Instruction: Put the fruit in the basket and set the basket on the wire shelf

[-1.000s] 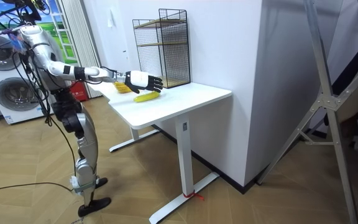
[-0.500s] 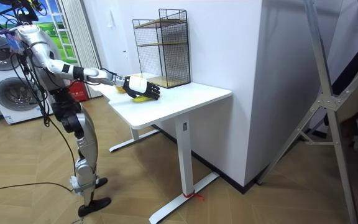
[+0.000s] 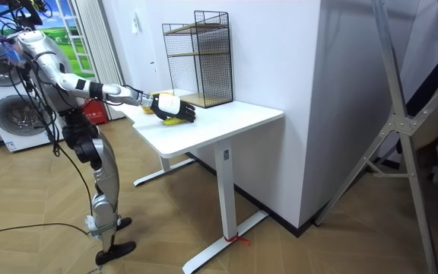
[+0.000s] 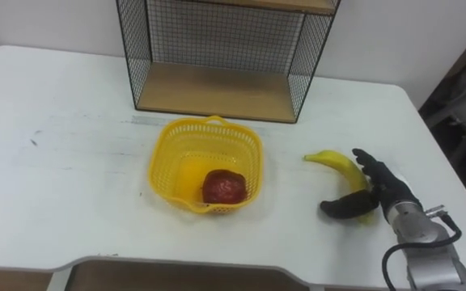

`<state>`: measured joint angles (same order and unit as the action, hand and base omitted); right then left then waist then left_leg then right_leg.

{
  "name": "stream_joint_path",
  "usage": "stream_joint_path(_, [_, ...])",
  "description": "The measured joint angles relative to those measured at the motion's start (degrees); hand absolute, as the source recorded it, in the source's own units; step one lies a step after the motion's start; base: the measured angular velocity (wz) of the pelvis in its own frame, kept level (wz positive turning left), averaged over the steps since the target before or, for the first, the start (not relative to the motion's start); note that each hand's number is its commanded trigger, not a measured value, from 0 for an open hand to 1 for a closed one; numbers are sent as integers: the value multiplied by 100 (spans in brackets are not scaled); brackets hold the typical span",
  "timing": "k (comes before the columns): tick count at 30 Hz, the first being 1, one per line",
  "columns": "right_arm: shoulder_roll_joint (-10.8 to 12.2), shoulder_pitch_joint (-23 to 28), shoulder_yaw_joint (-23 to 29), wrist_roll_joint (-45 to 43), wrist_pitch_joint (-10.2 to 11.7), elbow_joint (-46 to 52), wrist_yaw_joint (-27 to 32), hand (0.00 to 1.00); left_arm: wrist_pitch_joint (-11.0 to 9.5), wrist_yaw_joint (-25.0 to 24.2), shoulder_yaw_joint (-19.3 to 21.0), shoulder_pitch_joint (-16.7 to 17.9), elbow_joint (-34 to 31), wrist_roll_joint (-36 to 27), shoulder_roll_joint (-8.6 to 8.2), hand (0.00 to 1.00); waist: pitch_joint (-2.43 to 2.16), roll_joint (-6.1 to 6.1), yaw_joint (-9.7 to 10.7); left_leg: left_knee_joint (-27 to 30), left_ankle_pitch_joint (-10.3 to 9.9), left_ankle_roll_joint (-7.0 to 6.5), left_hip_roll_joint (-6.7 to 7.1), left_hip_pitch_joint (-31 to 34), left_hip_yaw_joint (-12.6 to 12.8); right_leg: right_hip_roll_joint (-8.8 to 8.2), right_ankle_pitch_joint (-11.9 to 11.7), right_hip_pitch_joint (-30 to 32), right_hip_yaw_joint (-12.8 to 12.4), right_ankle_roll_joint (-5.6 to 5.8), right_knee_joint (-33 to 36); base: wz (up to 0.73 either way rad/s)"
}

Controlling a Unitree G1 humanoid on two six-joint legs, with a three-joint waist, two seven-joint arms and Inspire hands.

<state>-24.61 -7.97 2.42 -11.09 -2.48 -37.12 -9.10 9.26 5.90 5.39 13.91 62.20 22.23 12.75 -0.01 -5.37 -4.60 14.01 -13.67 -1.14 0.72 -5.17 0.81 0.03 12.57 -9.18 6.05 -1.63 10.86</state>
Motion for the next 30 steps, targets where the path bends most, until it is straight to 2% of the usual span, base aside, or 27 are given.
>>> stream_joint_path(5, [-32, -51, 15, -551, 117, -180, 258, 100, -6, -2, 0, -41, 10, 1, -4, 0, 7, -15, -24, 45, -1, 1, 4, -2, -65, -1, -1, -22, 68, -2, -8, 7])
stream_joint_path(10, [-32, -271, 72, -1002, 114, -495, 429, 100, -11, -2, 0, -57, 28, 1, -7, 0, 8, -17, -42, 50, 1, 4, 5, -17, -120, -1, -1, -60, 139, -2, -14, 6])
stream_joint_path(13, [-35, -349, 111, -1169, 31, -523, 481, 100, -11, -4, 5, -61, 19, 1, -7, 0, 7, -16, -61, 35, 2, 8, 2, -28, -131, 0, -1, -72, 156, -1, -25, 2])
stream_joint_path(30, [-23, -366, 110, -775, -60, -516, 414, 100, -51, -20, -11, -189, 55, -7, -4, 0, 3, -20, -43, 35, 7, 16, 0, -32, -120, 2, -1, -73, 186, -2, -26, 0])
